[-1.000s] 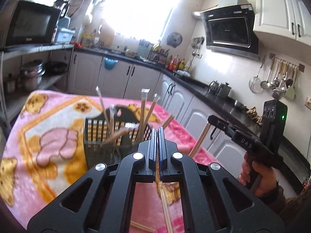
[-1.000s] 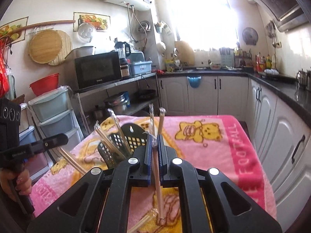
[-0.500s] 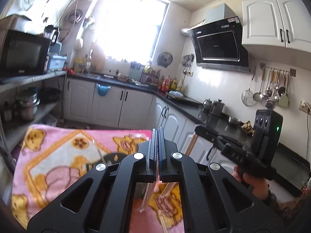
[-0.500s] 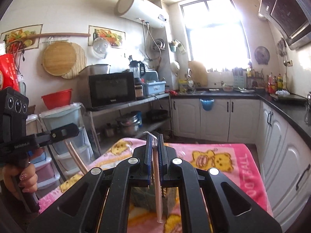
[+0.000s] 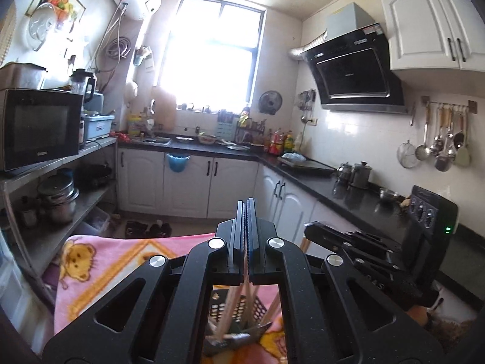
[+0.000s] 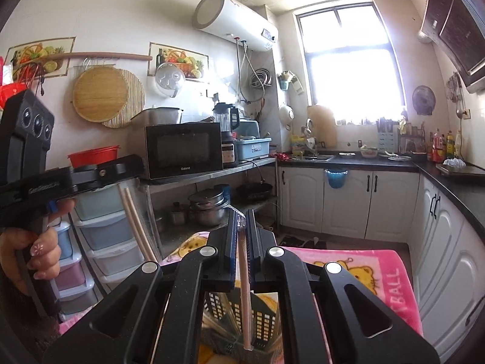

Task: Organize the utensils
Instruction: 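Lower the left tool's chopstick into the caddy while the right tool carries its chopstick over it, then open the right tool to drop its chopstick into the caddy while the left tool holds its chopstick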

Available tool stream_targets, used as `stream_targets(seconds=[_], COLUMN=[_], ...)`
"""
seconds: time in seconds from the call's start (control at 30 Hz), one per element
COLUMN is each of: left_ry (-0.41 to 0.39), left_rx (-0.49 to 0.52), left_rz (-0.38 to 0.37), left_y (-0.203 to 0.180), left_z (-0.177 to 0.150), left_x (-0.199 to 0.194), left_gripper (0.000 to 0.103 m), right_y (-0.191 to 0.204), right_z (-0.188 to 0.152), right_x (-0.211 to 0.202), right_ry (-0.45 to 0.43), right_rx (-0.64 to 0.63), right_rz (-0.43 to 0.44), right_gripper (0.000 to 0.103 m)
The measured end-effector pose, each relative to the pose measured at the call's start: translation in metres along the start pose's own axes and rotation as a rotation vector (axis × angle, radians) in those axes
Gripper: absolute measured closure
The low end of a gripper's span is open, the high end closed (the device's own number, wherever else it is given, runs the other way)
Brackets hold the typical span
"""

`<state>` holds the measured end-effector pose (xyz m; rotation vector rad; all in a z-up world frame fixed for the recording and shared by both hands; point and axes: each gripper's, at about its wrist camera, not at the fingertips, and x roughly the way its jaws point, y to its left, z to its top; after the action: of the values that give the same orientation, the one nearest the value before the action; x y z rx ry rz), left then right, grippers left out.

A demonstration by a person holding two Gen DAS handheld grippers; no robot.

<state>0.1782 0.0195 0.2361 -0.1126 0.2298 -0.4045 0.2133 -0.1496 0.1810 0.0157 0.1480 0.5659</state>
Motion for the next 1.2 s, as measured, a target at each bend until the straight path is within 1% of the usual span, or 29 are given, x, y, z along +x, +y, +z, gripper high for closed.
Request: stream_targets(seconds=[0.03,0.1,0.27,0.33,0.43,0.6,0.67,0.83,0.87,0.97,1.1,1.2], left_ry=[0.004,0.017,0.03,0.048,0.081,0.141,0.156,0.229,0.25,0.277,0.304,0.322], left_rx=[0.004,0.001,-0.027,-0.046,-0.086,-0.143,-0.156,-0.171,-0.172,-0.188,-0.212,-0.217], left_rz=[0.019,0.033,0.044,0.039,0.035,0.058,0.08,0.095,0.101,0.11,0.118,0.121], left_y=[0.003,0.01,0.025,0.031,0.042,0.064,0.071,0.083,0.086,0.092,0.099,0.103], left_z=[0.0,-0.001,-0.008,-0.015,-0.028,-0.058,-0.071,-0.098,-0.106,-0.122,-0.138,-0.145], left_x=[0.005,0.014,0.031,0.038,0.049,0.058,0.058,0.065,0.067,0.069,0.071,0.077], left_gripper=[0.103,0.103,0.103,0.103,0.103,0.103,0.103,0.102,0.099,0.083,0.081,0.076], right_y=[0.0,-0.001,-0.004,-0.005,-0.007,-0.01,-0.011,-0.015,-0.015,-0.016,-0.016,-0.014], right_z=[0.001,0.002,-0.001,-0.005,-0.011,-0.027,-0.033,-0.046,-0.049,-0.054,-0.06,-0.064], right_x=[0.004,0.01,0.025,0.031,0.042,0.059,0.063,0.075,0.076,0.08,0.086,0.09], right_ry=[0.002,0.002,0.01,0.023,0.052,0.098,0.104,0.135,0.14,0.156,0.181,0.198], right_rx=[0.0,-0.005,0.005,0.009,0.01,0.009,0.009,0.025,0.026,0.036,0.035,0.033], right_rz=[0.002,0.0,-0.004,-0.008,-0.012,-0.032,-0.037,-0.044,-0.044,-0.042,-0.038,-0.033], right_gripper=[0.097,0.097,0.097,0.097,0.097,0.097,0.097,0.097,0.097,0.097,0.097,0.097])
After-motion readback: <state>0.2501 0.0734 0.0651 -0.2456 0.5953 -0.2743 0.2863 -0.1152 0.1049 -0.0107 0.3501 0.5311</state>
